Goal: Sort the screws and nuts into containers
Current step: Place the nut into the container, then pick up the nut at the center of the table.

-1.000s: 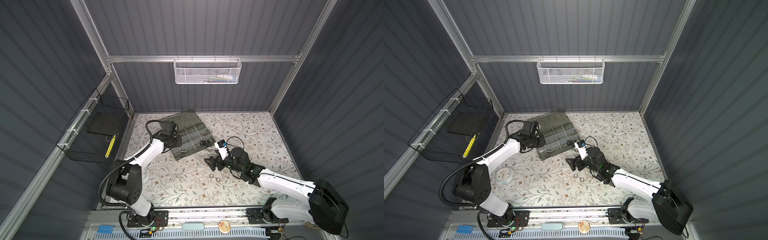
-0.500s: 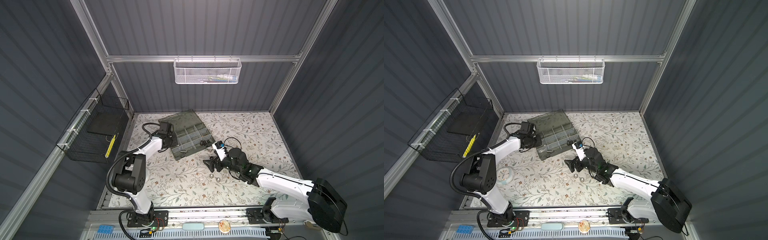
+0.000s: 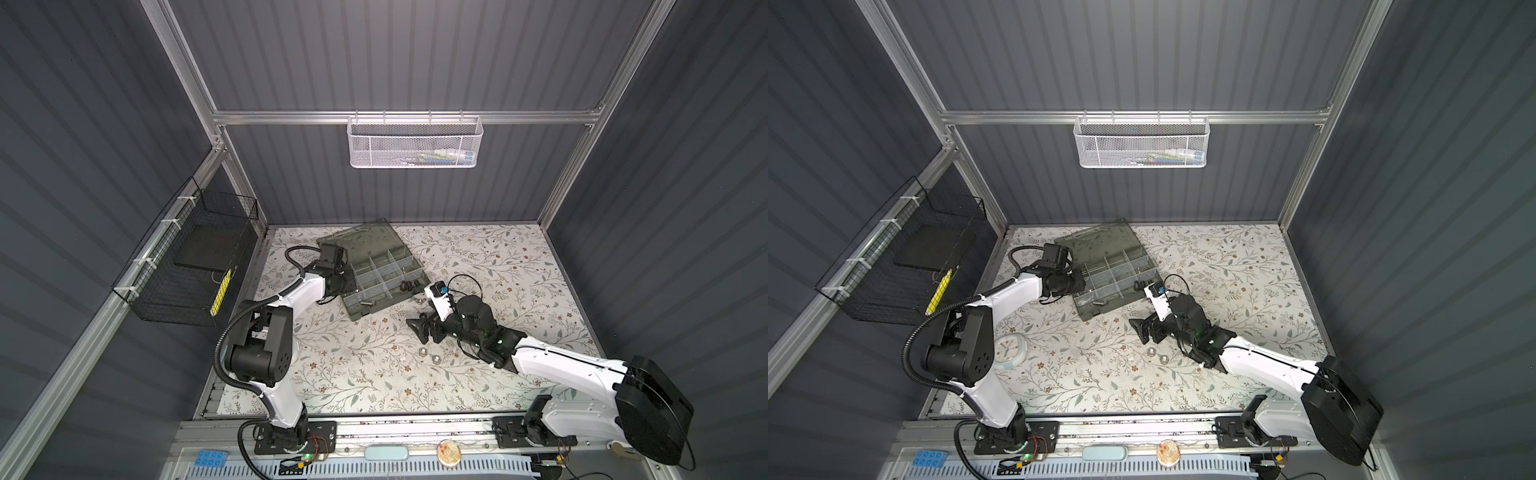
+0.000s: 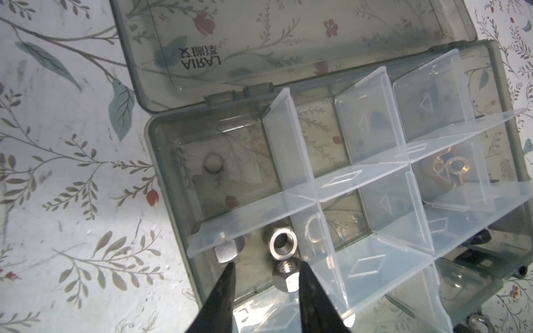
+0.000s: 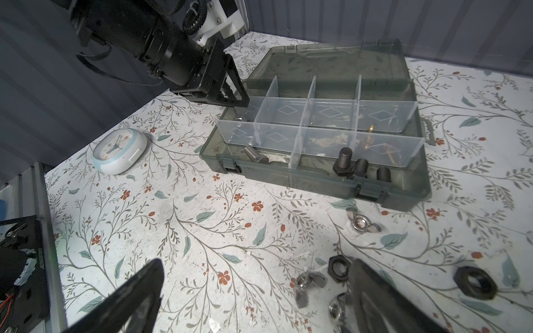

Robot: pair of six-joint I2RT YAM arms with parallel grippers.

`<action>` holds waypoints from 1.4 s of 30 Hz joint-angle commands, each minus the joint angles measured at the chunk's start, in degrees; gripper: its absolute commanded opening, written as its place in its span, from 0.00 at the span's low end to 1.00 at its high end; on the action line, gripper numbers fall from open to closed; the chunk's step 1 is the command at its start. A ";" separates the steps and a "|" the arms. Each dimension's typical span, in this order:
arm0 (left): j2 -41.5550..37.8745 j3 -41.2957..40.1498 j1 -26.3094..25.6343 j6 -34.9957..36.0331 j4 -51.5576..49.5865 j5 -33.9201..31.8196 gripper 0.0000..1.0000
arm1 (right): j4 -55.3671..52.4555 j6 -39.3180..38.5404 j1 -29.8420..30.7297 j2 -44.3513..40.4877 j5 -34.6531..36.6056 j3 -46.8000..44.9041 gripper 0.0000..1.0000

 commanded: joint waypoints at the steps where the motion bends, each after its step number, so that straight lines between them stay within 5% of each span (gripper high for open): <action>1: -0.45 -0.87 -0.05 -0.43 0.01 1.31 0.41 | 0.18 -0.34 0.21 0.12 1.08 1.18 0.99; 9: -3.83 -0.92 -1.55 0.02 -0.60 2.11 0.57 | 0.35 -0.09 0.12 0.03 1.24 1.00 0.99; 21: -8.50 4.29 -9.52 3.68 -7.14 -1.65 0.98 | 0.99 0.39 -0.80 -1.76 2.16 -0.11 0.99; 32: -11.42 1.11 -19.74 1.59 -7.84 -3.31 1.00 | 1.58 5.01 -6.67 -6.51 1.23 -2.75 0.99; 42: -7.74 -4.31 -30.18 -3.94 -0.60 -2.05 1.00 | -17.32 9.30 -9.19 -16.90 9.21 0.18 0.99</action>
